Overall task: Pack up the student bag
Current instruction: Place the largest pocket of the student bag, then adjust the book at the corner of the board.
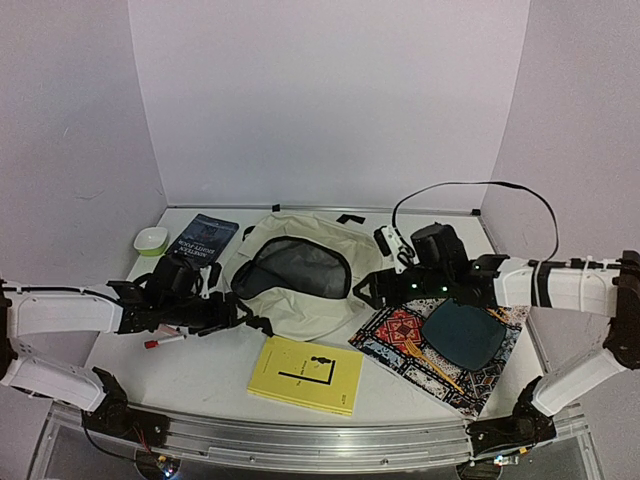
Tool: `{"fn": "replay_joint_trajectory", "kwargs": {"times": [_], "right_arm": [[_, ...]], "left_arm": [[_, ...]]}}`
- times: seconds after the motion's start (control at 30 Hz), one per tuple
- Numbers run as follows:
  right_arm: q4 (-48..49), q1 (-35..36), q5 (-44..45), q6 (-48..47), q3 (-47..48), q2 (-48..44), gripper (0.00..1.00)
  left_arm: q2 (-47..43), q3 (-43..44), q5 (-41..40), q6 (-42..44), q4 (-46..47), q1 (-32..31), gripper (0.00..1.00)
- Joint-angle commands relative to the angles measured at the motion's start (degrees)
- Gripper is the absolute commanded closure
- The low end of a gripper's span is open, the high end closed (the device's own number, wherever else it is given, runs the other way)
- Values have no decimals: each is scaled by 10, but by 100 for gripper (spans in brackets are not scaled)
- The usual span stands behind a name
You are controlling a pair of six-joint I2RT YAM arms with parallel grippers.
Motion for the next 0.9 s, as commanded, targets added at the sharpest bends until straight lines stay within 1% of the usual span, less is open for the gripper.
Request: {"fn": "replay_joint_trajectory", "kwargs": {"times": [0.0, 0.17, 0.4, 0.53, 0.7, 0.87], "right_arm": [[32, 16, -34, 73, -48, -46, 24], [36, 26, -74, 92, -85, -30, 24], [65, 55, -109, 116, -108, 25, 24], [79, 67, -116, 126, -106, 68, 27], [78, 70, -91, 128, -112, 93, 28], [83, 70, -109, 128, -106, 131, 29]], "left_arm": [[-18, -26, 13, -22, -12, -18, 27], [-8, -39, 9, -32, -12, -45, 27], [15, -41, -5, -44, -6, -90, 28], [37, -34, -6, -43, -2, -101, 29], [61, -30, -9, -42, 1, -107, 31], [87, -25, 1, -40, 9, -109, 33]]}}
